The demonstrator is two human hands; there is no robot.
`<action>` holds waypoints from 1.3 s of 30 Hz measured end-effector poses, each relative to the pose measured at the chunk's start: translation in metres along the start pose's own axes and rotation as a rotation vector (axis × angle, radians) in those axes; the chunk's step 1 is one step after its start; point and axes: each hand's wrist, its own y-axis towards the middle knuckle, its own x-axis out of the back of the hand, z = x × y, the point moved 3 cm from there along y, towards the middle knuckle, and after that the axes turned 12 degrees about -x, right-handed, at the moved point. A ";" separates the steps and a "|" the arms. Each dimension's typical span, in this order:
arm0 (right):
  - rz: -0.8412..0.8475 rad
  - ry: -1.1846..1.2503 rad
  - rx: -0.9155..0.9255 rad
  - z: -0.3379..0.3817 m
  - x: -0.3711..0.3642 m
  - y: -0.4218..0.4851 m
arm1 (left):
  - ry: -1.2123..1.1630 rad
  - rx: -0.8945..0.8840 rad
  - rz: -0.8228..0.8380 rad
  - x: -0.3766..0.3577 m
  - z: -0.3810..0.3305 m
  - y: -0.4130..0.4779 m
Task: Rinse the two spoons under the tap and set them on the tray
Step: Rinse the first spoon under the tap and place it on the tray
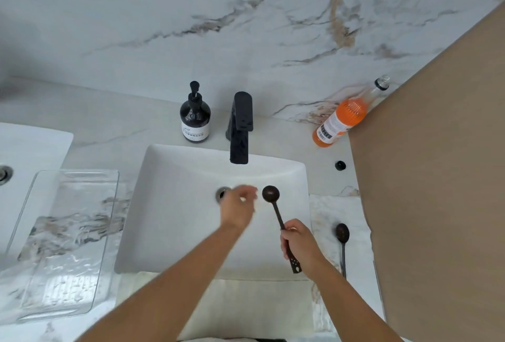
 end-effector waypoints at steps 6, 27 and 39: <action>0.048 -0.040 0.015 0.025 -0.021 0.006 | -0.059 -0.040 -0.352 0.071 -0.057 0.051; 0.185 -0.058 0.145 0.055 -0.048 -0.005 | -0.135 0.058 -0.068 0.052 -0.125 0.106; 0.164 -0.057 0.179 0.059 -0.050 -0.005 | -0.252 0.080 -0.093 0.049 -0.140 0.108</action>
